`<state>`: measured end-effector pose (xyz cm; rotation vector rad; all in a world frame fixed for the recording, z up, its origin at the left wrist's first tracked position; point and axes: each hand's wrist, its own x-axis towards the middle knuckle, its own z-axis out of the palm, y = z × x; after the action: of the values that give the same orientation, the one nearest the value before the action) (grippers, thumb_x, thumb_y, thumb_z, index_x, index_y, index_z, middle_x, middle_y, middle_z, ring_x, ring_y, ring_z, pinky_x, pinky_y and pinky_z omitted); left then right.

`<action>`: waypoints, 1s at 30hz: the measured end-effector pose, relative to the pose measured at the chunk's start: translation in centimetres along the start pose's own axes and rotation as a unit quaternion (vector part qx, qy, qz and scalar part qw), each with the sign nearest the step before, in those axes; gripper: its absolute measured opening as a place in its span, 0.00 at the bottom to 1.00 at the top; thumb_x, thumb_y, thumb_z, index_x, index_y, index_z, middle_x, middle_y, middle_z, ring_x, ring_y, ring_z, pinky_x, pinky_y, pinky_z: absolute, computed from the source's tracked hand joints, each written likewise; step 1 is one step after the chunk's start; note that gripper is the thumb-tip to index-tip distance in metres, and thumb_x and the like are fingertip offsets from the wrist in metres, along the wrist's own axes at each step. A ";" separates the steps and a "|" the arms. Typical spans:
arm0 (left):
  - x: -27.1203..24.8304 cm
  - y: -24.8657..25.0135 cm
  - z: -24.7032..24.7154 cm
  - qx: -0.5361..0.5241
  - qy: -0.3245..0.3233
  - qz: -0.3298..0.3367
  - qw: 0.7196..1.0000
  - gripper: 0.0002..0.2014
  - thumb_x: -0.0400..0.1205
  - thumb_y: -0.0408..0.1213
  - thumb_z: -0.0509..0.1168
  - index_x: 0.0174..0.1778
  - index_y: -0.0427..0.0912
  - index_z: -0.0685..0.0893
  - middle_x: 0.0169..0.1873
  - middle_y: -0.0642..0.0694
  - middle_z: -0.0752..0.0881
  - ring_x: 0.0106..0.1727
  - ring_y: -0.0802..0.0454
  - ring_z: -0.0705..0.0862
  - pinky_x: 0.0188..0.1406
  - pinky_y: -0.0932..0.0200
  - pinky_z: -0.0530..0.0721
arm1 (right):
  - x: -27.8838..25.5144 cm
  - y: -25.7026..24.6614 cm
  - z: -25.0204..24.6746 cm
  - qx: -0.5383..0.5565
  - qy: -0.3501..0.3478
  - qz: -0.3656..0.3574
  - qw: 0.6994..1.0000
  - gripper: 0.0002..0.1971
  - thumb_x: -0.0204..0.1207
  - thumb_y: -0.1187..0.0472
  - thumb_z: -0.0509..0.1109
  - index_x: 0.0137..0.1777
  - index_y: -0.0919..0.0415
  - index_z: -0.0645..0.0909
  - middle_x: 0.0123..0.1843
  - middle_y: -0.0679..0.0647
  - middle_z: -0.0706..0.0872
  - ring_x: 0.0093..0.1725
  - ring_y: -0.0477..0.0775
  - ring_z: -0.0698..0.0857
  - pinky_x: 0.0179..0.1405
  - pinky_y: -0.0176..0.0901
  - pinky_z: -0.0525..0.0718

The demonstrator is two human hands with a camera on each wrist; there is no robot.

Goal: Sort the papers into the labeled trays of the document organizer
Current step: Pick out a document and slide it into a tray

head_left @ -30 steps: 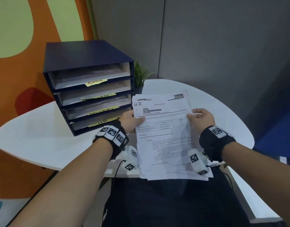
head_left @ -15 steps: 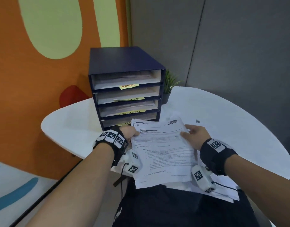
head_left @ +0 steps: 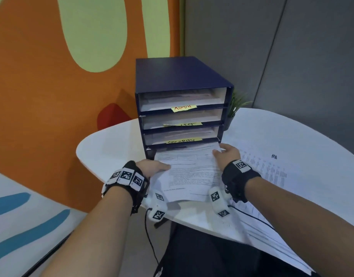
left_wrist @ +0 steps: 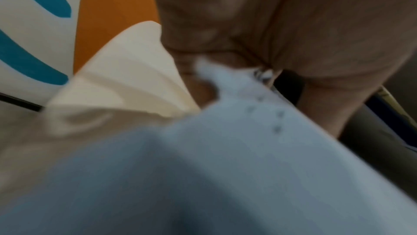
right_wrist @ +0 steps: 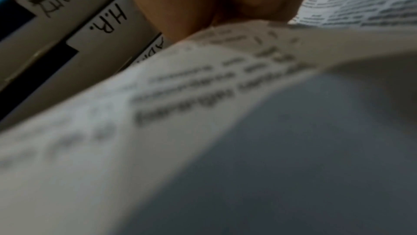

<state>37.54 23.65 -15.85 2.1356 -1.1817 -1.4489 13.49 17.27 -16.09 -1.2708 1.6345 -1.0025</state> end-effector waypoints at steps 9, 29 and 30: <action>0.5 2.3 0.4 -0.213 0.188 0.033 0.958 0.30 0.79 0.41 0.72 0.74 0.29 0.73 0.68 0.35 0.81 0.66 0.37 0.81 0.63 0.51 0.80 | -1.5 0.7 -1.3 0.059 -0.091 0.102 0.989 0.12 0.74 0.61 0.74 0.57 0.61 0.84 0.42 0.57 0.88 0.33 0.56 0.85 0.24 0.37 0.78; 0.4 3.6 2.6 -0.280 0.219 0.030 0.934 0.08 0.78 0.31 0.66 0.51 0.33 0.83 0.48 0.34 0.91 0.42 0.43 0.91 0.47 0.49 0.91 | -0.2 0.3 1.8 0.252 -0.099 0.100 0.958 0.18 0.72 0.80 0.71 0.61 0.72 0.80 0.57 0.64 0.88 0.53 0.59 0.89 0.44 0.44 0.88; 0.6 3.7 2.8 -0.269 0.214 0.037 0.938 0.06 0.78 0.32 0.66 0.48 0.35 0.84 0.48 0.34 0.91 0.39 0.44 0.90 0.45 0.50 0.91 | -0.3 0.5 1.0 0.241 -0.091 0.098 0.961 0.17 0.72 0.80 0.72 0.60 0.71 0.81 0.56 0.63 0.89 0.52 0.58 0.90 0.41 0.42 0.88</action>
<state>33.46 21.41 -15.11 1.8552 -0.6083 -1.0384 14.28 17.54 -16.83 -0.8280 1.2450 -1.0451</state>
